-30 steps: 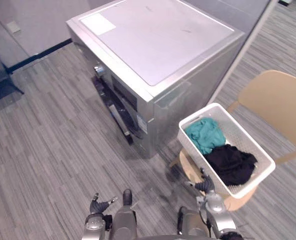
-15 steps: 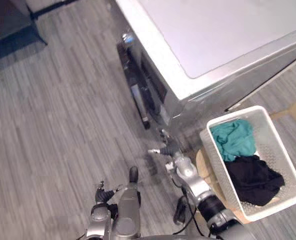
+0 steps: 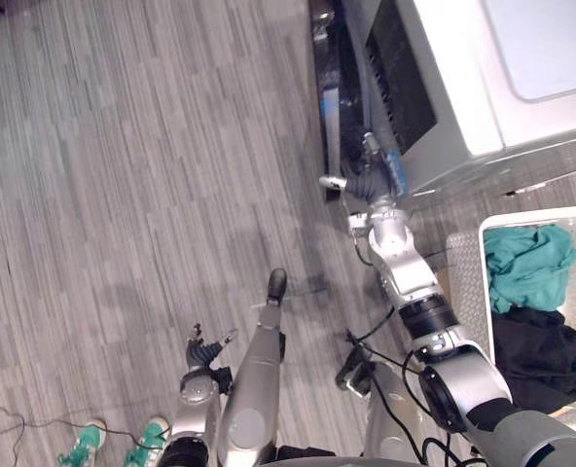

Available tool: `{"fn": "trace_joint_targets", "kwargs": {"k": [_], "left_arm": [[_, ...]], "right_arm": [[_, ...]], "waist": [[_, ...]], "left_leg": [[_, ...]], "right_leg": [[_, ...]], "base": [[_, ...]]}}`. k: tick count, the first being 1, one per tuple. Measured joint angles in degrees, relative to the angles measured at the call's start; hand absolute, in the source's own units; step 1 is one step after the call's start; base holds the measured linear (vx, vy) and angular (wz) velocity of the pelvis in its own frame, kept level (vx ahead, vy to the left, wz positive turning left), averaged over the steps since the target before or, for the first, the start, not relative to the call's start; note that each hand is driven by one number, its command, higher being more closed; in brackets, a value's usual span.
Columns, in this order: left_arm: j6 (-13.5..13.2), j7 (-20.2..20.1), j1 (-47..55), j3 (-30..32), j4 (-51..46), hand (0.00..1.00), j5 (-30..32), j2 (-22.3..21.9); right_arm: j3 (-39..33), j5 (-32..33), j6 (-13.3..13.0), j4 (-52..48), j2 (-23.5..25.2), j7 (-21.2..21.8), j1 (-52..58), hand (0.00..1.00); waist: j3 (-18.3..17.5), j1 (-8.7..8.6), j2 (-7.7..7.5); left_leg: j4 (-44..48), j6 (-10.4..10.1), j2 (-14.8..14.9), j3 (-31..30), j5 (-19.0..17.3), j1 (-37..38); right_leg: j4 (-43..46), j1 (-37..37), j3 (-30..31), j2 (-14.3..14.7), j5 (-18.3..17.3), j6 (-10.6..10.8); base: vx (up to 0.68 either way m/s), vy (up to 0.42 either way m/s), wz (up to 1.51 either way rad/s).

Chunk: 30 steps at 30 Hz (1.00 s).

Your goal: Pick up the laundry basket with both hands and put the clothes into the washing machine.

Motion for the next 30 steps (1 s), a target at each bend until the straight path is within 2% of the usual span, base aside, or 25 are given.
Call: {"fn": "trace_joint_targets", "kwargs": {"k": [5, 10, 12, 14, 15, 16, 17, 18, 20, 21, 22, 25, 30], "left_arm": [[-0.43, -0.06, -3.84, -3.09, 0.00, 0.00, -1.14, 1.43], [-0.47, -0.08, -6.63, -8.04, 0.16, 0.00, -1.48, 1.17], [-0.48, -0.11, -7.74, -10.48, 0.05, 0.00, -1.43, 0.25], [-0.56, -0.27, -8.45, -12.94, -0.04, 0.00, -1.02, -0.74], [-0.68, -0.33, -8.73, -13.95, -0.07, 0.00, -0.98, -1.45], [-0.83, -0.40, -8.87, -14.75, -0.11, 0.00, -0.93, -2.22], [-0.86, -0.42, -8.89, -15.18, -0.11, 0.00, -0.90, -2.37], [-0.85, -0.60, -8.80, -15.28, -0.07, 0.00, -0.89, -2.57], [-0.80, -1.02, -8.79, -15.23, -0.06, 0.00, -0.90, -2.40], [-0.78, -1.03, -8.87, -15.12, -0.15, 0.00, -0.91, -2.43], [-0.78, -1.09, -8.82, -15.12, -0.31, 0.00, -0.92, -2.41], [-0.90, -1.35, -9.00, -15.34, -2.56, 0.00, -0.94, -2.55], [-1.22, -1.34, -10.95, -15.99, -4.17, 0.00, -0.97, -2.43]], "right_arm": [[3.46, 1.68, 1.79, 7.91, -2.99, 1.33, -6.37, 0.00], [6.66, 2.61, 2.39, 9.90, -2.35, -0.34, -8.72, 0.00], [9.20, 2.10, 3.60, 11.79, -1.24, -0.42, -11.36, 0.00], [10.21, 1.36, 4.26, 12.52, -0.66, -0.10, -14.51, 0.00], [10.36, 1.13, 5.27, 12.83, -0.41, -0.12, -16.59, 0.00], [11.03, 1.03, 5.19, 13.13, -0.39, 0.05, -19.20, 0.00], [11.18, 1.03, 5.00, 13.09, -0.23, 0.08, -20.75, 0.00], [11.02, 1.10, 5.04, 13.05, 0.21, -0.44, -23.75, 0.00], [11.11, 1.51, 3.47, 8.56, 1.59, -0.62, -27.87, 0.00], [11.12, 2.37, 1.85, 5.84, 2.93, -1.15, -30.08, 0.00], [11.13, 2.65, 1.19, 4.61, 3.71, -1.18, -30.95, 0.00], [11.09, 5.05, -1.83, 2.27, 5.62, -1.48, -33.58, 0.00], [10.83, 7.56, -2.18, 3.41, 3.02, -1.82, -32.91, 0.00]], "waist": [[0.90, 0.96, 0.15], [1.03, 1.16, 0.30], [1.06, 1.60, 0.42], [1.29, 2.95, 0.92], [1.49, 3.62, 1.69], [1.68, 4.90, 2.37], [1.78, 5.43, 2.62], [1.74, 6.73, 2.87], [1.73, 8.61, 2.88], [1.73, 9.27, 2.88], [1.73, 9.55, 2.88], [1.72, 9.47, 2.86], [1.70, 9.80, 2.80]], "left_leg": [[-1.57, -0.46, -0.07, -1.49, 1.53, -1.51], [-1.55, -1.08, 0.05, -4.16, 1.95, -2.77], [-1.53, -1.75, -0.01, -7.01, 2.39, -3.25], [-1.53, -2.25, -0.50, -9.07, 2.67, -3.44], [-1.56, -2.64, -0.91, -10.71, 2.86, -3.47], [-1.59, -3.63, -1.58, -12.92, 2.82, -3.48], [-1.62, -3.81, -2.03, -13.77, 2.71, -3.50], [-1.87, -4.25, -2.64, -15.62, 2.32, -3.58], [-2.96, -4.25, -3.51, -17.77, 2.38, -3.60], [-3.24, -4.56, -4.27, -18.69, 2.80, -3.68], [-3.30, -4.92, -4.77, -19.22, 3.39, -3.69], [-3.33, -4.28, -6.16, -19.61, 3.98, -3.66], [-3.50, -4.26, -5.37, -18.60, 4.03, -3.69]], "right_leg": [[0.18, -1.74, 0.08, 0.39, 0.02, 0.01], [-0.14, -1.67, -1.75, 1.06, 0.01, -0.01], [-0.13, -0.88, -3.68, 1.41, -0.29, -0.06], [0.30, -0.02, -5.83, 1.24, -1.17, -0.15], [0.60, 0.97, -7.20, 1.12, -1.82, -0.10], [1.27, 2.13, -9.41, 0.67, -3.02, -0.15], [1.79, 2.68, -10.53, 0.38, -3.72, -0.05], [2.37, 3.47, -12.44, 0.11, -4.72, -0.18], [2.92, 4.51, -15.16, -0.49, -6.09, -0.18], [3.23, 5.21, -16.02, -0.85, -6.73, 0.08], [3.42, 5.42, -16.12, -1.06, -6.93, 0.10], [2.57, 7.22, -17.36, -1.62, -7.24, 0.27], [-0.50, 7.32, -15.28, -0.35, -6.94, 0.73]], "base": [[0.00, -0.024, 0.08], [0.03, -0.041, 0.12], [0.02, -0.059, 0.30], [0.01, -0.045, 0.51], [0.02, -0.062, 0.82], [0.02, -0.068, 0.88], [0.02, -0.079, 0.96], [0.02, -0.102, 0.93], [0.05, -0.132, 0.85], [0.08, -0.110, 0.58], [0.12, -0.112, 0.67], [0.10, -0.061, 0.60], [0.01, 0.000, -0.10]]}}
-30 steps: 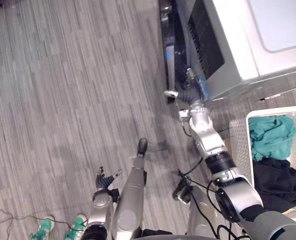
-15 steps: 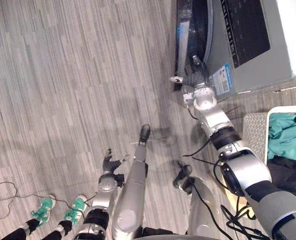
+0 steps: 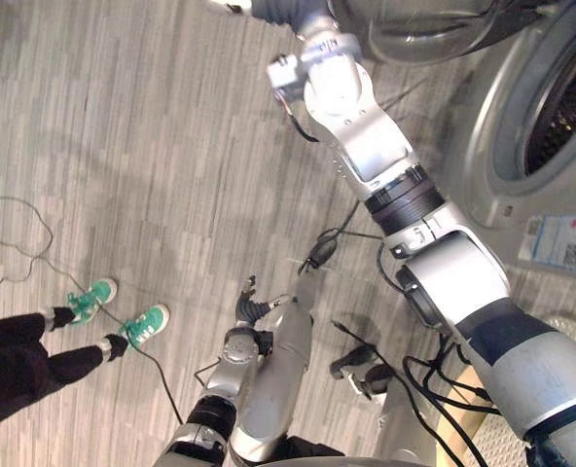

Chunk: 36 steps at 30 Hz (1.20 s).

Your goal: Pick up the laundry basket with both hands and put the clothes into the washing machine.

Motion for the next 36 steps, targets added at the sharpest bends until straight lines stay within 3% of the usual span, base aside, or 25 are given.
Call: {"fn": "trace_joint_targets", "kwargs": {"k": [4, 5, 7, 10, 12, 14, 15, 17, 23, 28, 33, 36], "left_arm": [[0.08, 0.56, -3.59, -0.11, 0.34, 0.00, -0.02, 0.87], [0.33, 1.62, -6.31, 0.24, 1.52, 0.00, -0.15, 1.64], [0.92, 2.63, -8.08, 1.05, 2.28, 0.00, -0.29, 2.19], [1.64, 5.29, -11.85, 4.39, 4.29, 0.00, -1.84, 5.67], [1.73, 5.79, -13.55, 5.52, 4.99, 0.00, -2.88, 6.95], [2.13, 6.39, -16.45, 5.62, 7.33, 0.00, -3.49, 8.64], [2.33, 6.44, -18.28, 5.67, 8.61, 0.00, -3.94, 9.78], [2.53, 6.43, -21.29, 5.77, 9.53, 0.00, -4.57, 12.09], [3.24, 6.36, -33.13, 7.29, 10.74, 0.00, -4.42, 24.04], [3.83, 6.03, -45.46, 7.25, 10.65, 0.00, -1.45, 32.19], [6.33, 5.02, -51.01, 8.55, 10.58, 0.00, 4.21, 34.64], [6.35, 5.04, -51.21, 11.00, 9.32, 0.00, 6.39, 36.00]], "right_arm": [[-2.40, 1.51, 0.05, -1.14, -2.98, -0.13, 6.99, 0.00], [-4.00, 1.99, 0.36, -4.35, -3.40, -0.28, 14.11, 0.00], [-4.67, 2.49, 0.53, -7.38, -3.07, -0.33, 20.31, 0.00], [-6.31, 2.63, 0.49, -9.32, 1.07, 0.43, 35.26, 0.00], [-6.41, 2.66, 0.46, -9.31, 1.94, 1.41, 42.23, 0.00], [-6.74, 3.16, 0.44, -8.84, 3.19, 3.03, 49.02, 0.00], [-7.34, 3.66, 0.37, -8.00, 4.05, 3.99, 51.81, 0.00], [-7.70, 3.70, 0.31, -6.45, 4.69, 5.00, 54.80, 0.00], [-7.09, 2.86, 0.20, -6.30, 5.97, 8.56, 62.12, 0.00], [-7.43, 0.00, -1.21, -19.78, 4.75, 9.83, 69.98, 0.00], [-8.86, -0.35, -2.96, -31.57, 4.33, 9.70, 77.95, 0.00], [-8.88, -0.35, -3.88, -36.25, 4.33, 9.68, 80.86, 0.00]], "waist": [[0.01, -0.93, -0.14], [0.09, -2.52, -0.41], [0.21, -3.92, -0.65], [1.31, -8.56, -2.76], [1.37, -10.13, -3.15], [1.38, -12.45, -3.17], [1.35, -13.52, -3.23], [1.39, -14.04, -3.89], [1.53, -16.55, -6.07], [1.54, -18.36, -6.76], [1.72, -18.72, -9.22], [1.71, -18.96, -9.69]], "left_leg": [[-0.03, 0.59, 3.77, 4.42, 0.52, 0.02], [-0.04, 0.77, 5.40, 7.30, 0.65, 0.05], [-0.09, 0.85, 6.23, 9.25, 0.72, 0.25], [-0.17, 0.93, 7.87, 15.35, 0.68, 2.47], [-0.17, 1.11, 8.69, 17.65, 0.68, 3.61], [-0.16, 1.89, 9.02, 19.01, 0.42, 4.44], [-0.13, 3.95, 9.03, 19.72, -1.02, 4.76], [-0.13, 4.82, 9.02, 21.06, -1.66, 4.76], [-0.14, 4.54, 9.47, 24.08, -1.46, 4.53], [-0.06, 4.52, 11.11, 26.31, -1.45, 0.89], [0.08, 4.51, 11.44, 27.39, -1.45, -1.87], [0.74, 4.50, 12.33, 27.91, -1.46, -3.67]], "right_leg": [[-2.87, -2.56, 6.02, 3.00, 3.29, -0.27], [-3.22, -4.82, 9.96, 3.87, 4.99, -0.44], [-3.51, -5.69, 12.30, 4.34, 6.10, -0.47], [-3.96, -7.70, 18.98, 5.72, 8.57, -0.38], [-4.20, -8.20, 21.50, 6.32, 9.53, -0.49], [-4.30, -8.29, 22.65, 6.63, 9.92, -0.56], [-4.30, -8.62, 23.20, 6.66, 10.00, -0.53], [-4.38, -9.53, 24.74, 6.66, 10.56, -0.34], [-7.38, -10.07, 27.31, 6.97, 12.91, 0.36], [-13.20, -11.49, 28.23, 8.62, 17.48, 0.91], [-15.04, -13.71, 28.76, 8.81, 18.97, 1.18], [-16.05, -14.78, 28.78, 9.40, 19.96, 1.06]], "base": [[-0.12, 0.061, -0.94], [-0.12, 0.075, -1.09], [-0.09, 0.065, -1.00], [-0.09, 0.035, -1.04], [-0.08, 0.000, -0.70], [-0.08, -0.001, -0.40], [-0.04, 0.008, -0.23], [-0.01, 0.021, -0.29], [0.04, 0.023, -0.24], [0.01, 0.042, -0.26], [0.02, 0.042, -0.12], [0.02, 0.015, -0.08]]}}
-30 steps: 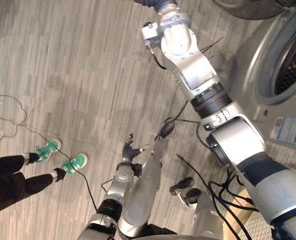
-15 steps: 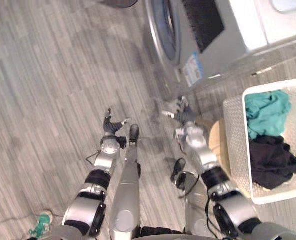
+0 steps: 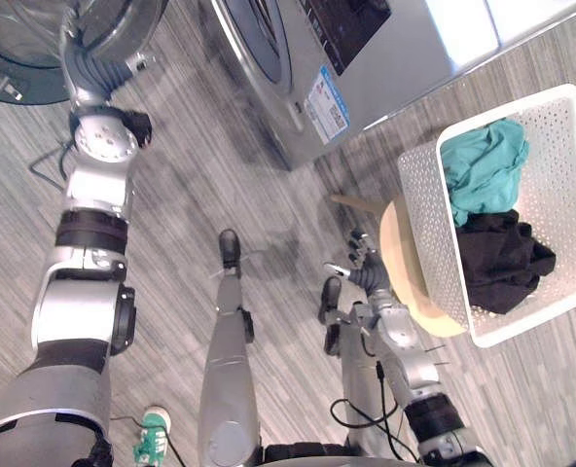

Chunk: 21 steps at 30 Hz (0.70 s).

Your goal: Pick up the laundry basket with both hands and put the clothes into the washing machine.

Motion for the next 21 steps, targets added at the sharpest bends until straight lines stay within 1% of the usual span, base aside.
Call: {"fn": "trace_joint_targets", "kwargs": {"k": [1, 3, 4, 5, 6, 7, 9, 12, 15, 17, 19, 20, 21], "left_arm": [[0.10, 0.00, -0.19, 1.10, -0.53, 0.00, 0.52, 0.33], [1.38, 0.14, 0.01, 3.64, -0.60, 0.00, 1.13, 0.49], [1.93, 0.15, 0.07, 4.20, -0.58, 0.00, 1.32, 0.50], [3.10, 0.21, 0.08, 7.77, -0.57, 0.00, 1.54, 0.56], [3.45, 0.37, 0.19, 9.23, -0.57, 0.00, 1.54, 0.84], [3.68, 0.55, 0.52, 10.42, -0.58, 0.00, 1.53, 1.40], [4.52, 1.40, 2.45, 13.82, -0.58, 0.00, 1.50, 3.98], [4.73, 1.78, 5.89, 17.87, -0.61, 0.00, 1.52, 6.20], [4.68, 2.46, 9.42, 20.43, -0.74, 0.00, 1.53, 6.39], [4.48, 2.53, 14.13, 21.19, -2.18, 0.00, 1.48, 5.80], [3.90, 2.47, 19.68, 21.54, -4.35, 0.00, 0.94, 3.78], [3.30, 2.36, 25.53, 22.04, -8.34, 0.00, -0.72, 0.51], [2.80, 2.33, 28.24, 22.06, -10.15, 0.00, -0.91, -1.20]], "right_arm": [[0.02, 0.00, -0.29, -1.25, 0.07, 0.00, 0.55, 0.00], [0.02, 0.05, -1.30, -3.87, 0.06, 0.17, 1.96, 0.00], [0.01, 0.06, -1.33, -4.49, 0.04, 0.23, 2.35, 0.00], [0.05, 0.06, -1.36, -6.73, -0.03, 0.47, 3.72, 0.00], [0.05, 0.07, -1.38, -7.63, -0.05, 0.65, 4.20, 0.00], [0.13, 0.08, -1.56, -8.14, -0.04, 0.91, 4.47, 0.00], [0.43, 0.10, -2.37, -9.67, -0.05, 1.11, 5.19, 0.00], [0.57, 0.62, -3.56, -10.25, -0.03, 1.22, 5.34, 0.00], [1.18, 0.52, -3.56, -11.02, 0.02, 1.12, 5.34, 0.00], [1.55, 0.28, -3.62, -12.90, 0.04, 1.00, 5.23, 0.00], [1.52, -0.76, -3.59, -14.25, -0.04, 0.86, 5.23, 0.00], [1.39, -1.56, -3.48, -15.04, -0.05, 0.63, 5.27, 0.00], [1.31, -1.76, -3.43, -15.53, -0.05, 0.47, 5.36, 0.00]], "waist": [[-0.03, 0.00, -0.12], [0.02, 0.17, -0.22], [0.01, 0.28, -0.22], [-0.01, 0.74, -0.27], [0.00, 0.92, -0.28], [0.00, 0.93, -0.29], [0.00, 0.91, -0.30], [-0.02, 1.03, -0.34], [-0.03, 1.04, -0.33], [-0.03, 1.11, -0.32], [-0.03, 1.39, -0.31], [-0.06, 1.41, -0.26], [-0.06, 1.45, -0.25]], "left_leg": [[0.19, -0.01, 0.21, 0.17, -0.01, -0.54], [0.31, -0.04, 0.72, 0.61, -0.02, -0.96], [0.32, -0.06, 0.92, 0.69, -0.04, -0.94], [0.33, -0.24, 1.32, 1.07, -0.22, -0.96], [0.33, -0.16, 1.55, 1.38, -0.29, -1.00], [0.33, -0.14, 1.76, 1.59, -0.31, -1.03], [0.33, -0.27, 2.04, 1.90, -0.20, -1.01], [1.01, -0.26, 2.10, 2.68, -0.18, -0.91], [2.39, -0.23, 2.15, 3.72, -0.22, -0.50], [3.72, 0.01, 2.28, 4.02, -1.12, 0.17], [4.52, 0.07, 2.27, 4.60, -1.87, 1.46], [5.55, 0.15, 2.13, 4.52, -2.47, 2.76], [5.98, 0.04, 2.10, 4.51, -2.93, 3.42]], "right_leg": [[-0.38, -0.35, 0.16, 0.30, 0.34, -0.03], [-0.98, -0.60, 0.63, 0.87, 0.87, -0.25], [-0.98, -0.60, 0.62, 1.01, 0.91, -0.32], [-0.96, -0.81, 0.63, 1.30, 0.98, -0.42], [-0.88, -1.00, 0.73, 1.31, 1.03, -0.51], [-0.83, -1.12, 0.81, 1.32, 1.05, -0.53], [-0.70, -1.35, 1.01, 1.45, 1.05, -0.53], [-0.54, -1.15, 1.25, 1.42, 1.04, -0.54], [-0.48, 0.12, 1.17, 1.33, 1.01, -0.58], [0.10, 1.19, 0.97, 1.29, 0.59, -0.93], [1.17, 2.20, 0.84, 1.19, 0.00, -0.98], [1.53, 3.81, 0.76, 1.11, -0.29, -0.97], [1.59, 4.69, 0.74, 1.02, -0.55, -0.97]], "base": [[0.03, 0.016, -0.17], [0.02, 0.014, -0.16], [0.01, -0.006, -0.14], [0.01, -0.007, -0.13], [0.01, 0.000, -0.13], [0.01, 0.002, -0.09], [0.02, -0.007, -0.08], [0.04, -0.004, -0.01], [0.04, 0.005, 0.09], [0.01, 0.002, 0.06], [-0.01, -0.008, 0.02], [-0.01, -0.013, 0.06], [-0.02, -0.001, 0.10]]}}
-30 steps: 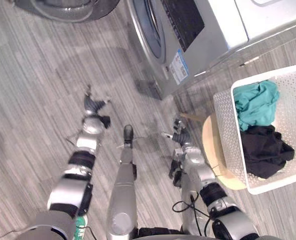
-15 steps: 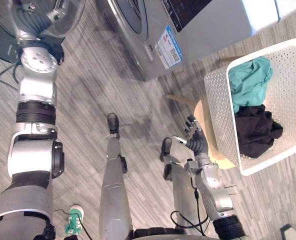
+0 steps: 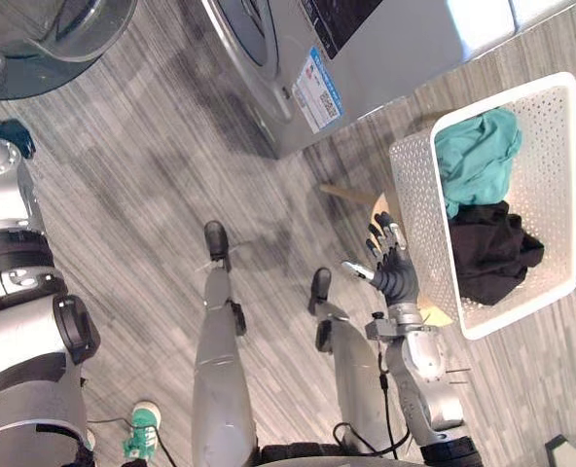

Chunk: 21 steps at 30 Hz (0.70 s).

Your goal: Pick up the laundry basket with both hands and put the clothes into the washing machine.

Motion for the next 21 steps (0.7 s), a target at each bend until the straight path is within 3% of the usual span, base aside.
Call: {"fn": "trace_joint_targets", "kwargs": {"k": [3, 6, 9, 13, 15, 17, 18, 19, 20, 21], "left_arm": [[-2.02, -0.94, 12.36, -0.91, -6.83, 0.00, -2.27, -10.45], [-2.53, -3.81, 26.21, -5.07, -7.13, 0.00, -2.23, -22.02], [-2.65, -6.57, 35.67, -7.87, -2.68, 0.00, -1.79, -27.37], [-2.70, -9.22, 41.63, -10.46, 6.48, 0.00, 1.48, -30.24], [-3.07, -10.93, 42.80, -10.63, 12.39, 0.00, 3.02, -30.77], [-3.27, -11.27, 42.73, -10.79, 15.04, 0.00, 3.65, -29.73], [-3.24, -11.30, 42.66, -10.70, 17.21, 0.00, 3.86, -29.83], [-3.21, -11.39, 42.78, -10.69, 18.18, 0.00, 4.56, -29.84], [-3.21, -11.43, 42.79, -10.91, 18.46, 0.00, 4.84, -30.00], [-3.14, -11.45, 42.64, -11.00, 18.67, 0.00, 5.59, -30.04]], "right_arm": [[-0.48, -1.91, 0.37, -4.07, 0.00, -0.72, 0.72, 0.00], [-1.78, -4.89, 1.52, -4.90, 0.02, -1.07, 0.97, 0.00], [-1.96, -6.87, 2.72, -4.87, 0.36, -1.27, 1.02, 0.00], [-2.28, -8.98, 2.74, -4.17, 0.96, -0.57, 0.59, 0.00], [-2.44, -9.67, 2.77, 0.50, -0.03, -0.48, -2.18, 0.00], [-2.57, -10.77, 2.89, 4.74, -1.31, -0.39, -4.21, 0.00], [-3.00, -11.17, 3.27, 7.52, -2.33, -0.23, -4.43, 0.00], [-3.72, -11.24, 3.63, 9.23, -3.31, -0.18, -4.29, 0.00], [-4.34, -11.31, 3.76, 9.70, -3.69, -0.12, -3.80, 0.00], [-5.30, -11.68, 4.16, 10.50, -4.06, 0.06, -2.75, 0.00]], "waist": [[-0.60, 0.86, 0.22], [-6.59, 0.98, 1.11], [-10.71, 1.02, 2.37], [-13.89, 0.61, 3.69], [-15.20, -1.52, 4.47], [-15.28, -2.30, 4.79], [-15.70, -1.91, 5.32], [-15.78, -2.34, 5.43], [-15.91, -2.79, 5.56], [-16.38, -4.16, 6.29]], "left_leg": [[2.22, -0.24, -0.40, 0.39, -2.96, 3.86], [2.54, -0.47, -1.47, 1.99, -4.81, 7.52], [3.61, -0.21, -2.05, 3.29, -6.48, 11.81], [5.37, -0.94, -0.53, 9.15, -9.14, 17.70], [5.47, -1.84, 1.80, 14.18, -11.06, 20.80], [5.31, -2.27, 3.60, 16.94, -12.39, 23.52], [4.61, -2.18, 5.63, 19.30, -13.08, 25.91], [3.71, -2.48, 5.62, 22.50, -13.27, 28.89], [3.70, -2.84, 5.48, 23.49, -13.50, 30.02], [4.89, -4.11, 6.16, 23.86, -14.39, 30.53]], "right_leg": [[1.43, 4.02, 0.06, -0.93, -1.44, 0.00], [1.66, 7.42, 0.03, -2.50, -3.35, 0.11], [1.57, 11.09, 0.95, -3.50, -4.01, 0.88], [-0.24, 13.35, 8.23, -2.56, -2.69, 1.39], [-2.69, 13.02, 9.88, -1.21, 1.22, 1.15], [-3.19, 12.80, 2.57, -0.98, 4.25, -1.99], [-4.98, 14.51, -7.49, -2.08, 5.28, -5.87], [-3.60, 15.88, -17.44, -5.06, 3.33, -9.20], [-3.19, 16.40, -21.06, -6.34, 3.64, -8.57], [-4.03, 17.49, -21.51, -5.73, 4.23, -5.57]], "base": [[-0.01, 0.022, 0.09], [0.06, -0.001, 0.13], [0.08, -0.013, -0.08], [0.07, -0.015, -0.94], [0.02, 0.003, -1.56], [-0.01, 0.001, -1.53], [-0.01, -0.045, -1.65], [-0.01, -0.032, -1.45], [0.01, -0.019, -0.80], [0.04, -0.013, -0.52]]}}
